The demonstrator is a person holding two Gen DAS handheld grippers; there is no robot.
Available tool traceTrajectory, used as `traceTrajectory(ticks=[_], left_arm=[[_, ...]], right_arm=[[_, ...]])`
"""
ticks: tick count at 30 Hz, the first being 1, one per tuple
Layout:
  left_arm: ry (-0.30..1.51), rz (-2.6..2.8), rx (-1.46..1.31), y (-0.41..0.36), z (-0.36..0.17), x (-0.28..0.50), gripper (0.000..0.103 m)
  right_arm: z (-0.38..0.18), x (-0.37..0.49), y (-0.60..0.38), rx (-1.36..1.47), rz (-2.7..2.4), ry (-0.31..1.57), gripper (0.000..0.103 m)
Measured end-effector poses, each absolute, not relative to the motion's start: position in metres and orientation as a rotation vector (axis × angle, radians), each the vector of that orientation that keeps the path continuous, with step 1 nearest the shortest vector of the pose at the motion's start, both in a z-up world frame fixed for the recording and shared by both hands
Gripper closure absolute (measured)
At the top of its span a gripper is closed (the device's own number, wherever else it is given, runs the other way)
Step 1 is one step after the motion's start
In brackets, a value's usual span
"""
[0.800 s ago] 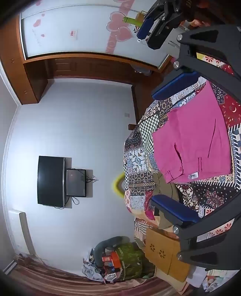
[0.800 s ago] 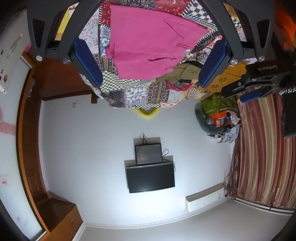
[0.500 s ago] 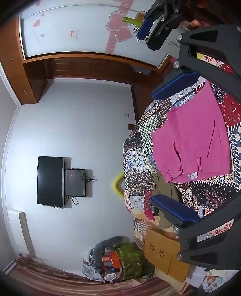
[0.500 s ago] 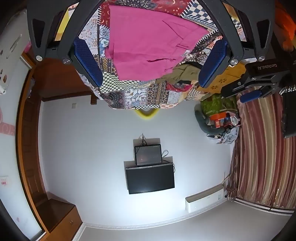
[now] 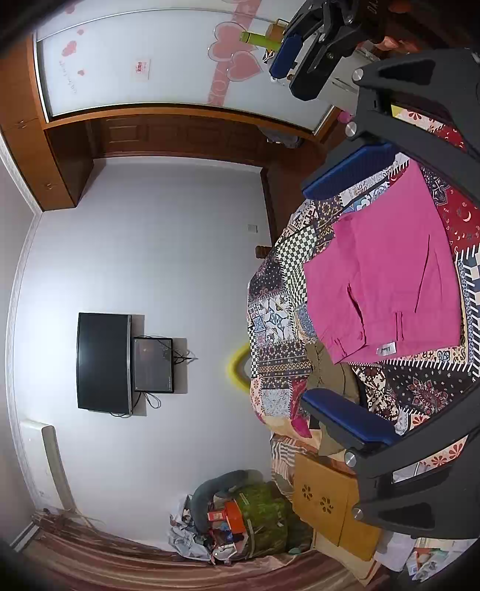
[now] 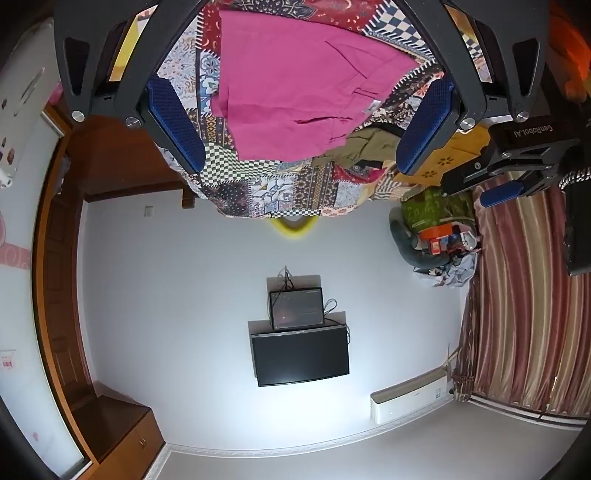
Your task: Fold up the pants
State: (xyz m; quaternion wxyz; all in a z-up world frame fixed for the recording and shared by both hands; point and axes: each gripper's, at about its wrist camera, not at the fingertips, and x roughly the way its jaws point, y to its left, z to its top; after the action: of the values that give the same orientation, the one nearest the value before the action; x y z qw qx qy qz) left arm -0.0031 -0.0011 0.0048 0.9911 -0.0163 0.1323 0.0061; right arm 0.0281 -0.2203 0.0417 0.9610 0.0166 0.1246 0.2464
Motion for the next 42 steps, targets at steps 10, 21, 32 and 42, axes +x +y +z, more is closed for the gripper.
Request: traceTrajectory(ticks=[10,21,32,42], left_arm=[[0.261,0.015,-0.032,-0.0008,0.0055,-0.0039,0.0],[0.26,0.025,-0.026,-0.0037,0.0047,-0.0027,0.0],[0.26,0.023,-0.004,-0.0091,0.002,-0.0033,0.0],[0.254,0.026,-0.014,-0.0079,0.0028,-0.0032,0.0]], right_arm=[[0.0387,0.0272,-0.2225,0.039,0.493,0.249,0.0],[0.0384,0.0269,-0.2242,0.041,0.489,0.245,0.0],[0.0374,0.0278,-0.2242,0.04,0.485,0.249,0.0],[0.0343,0.0282,-0.2246,0.04,0.484,0.249,0.0]])
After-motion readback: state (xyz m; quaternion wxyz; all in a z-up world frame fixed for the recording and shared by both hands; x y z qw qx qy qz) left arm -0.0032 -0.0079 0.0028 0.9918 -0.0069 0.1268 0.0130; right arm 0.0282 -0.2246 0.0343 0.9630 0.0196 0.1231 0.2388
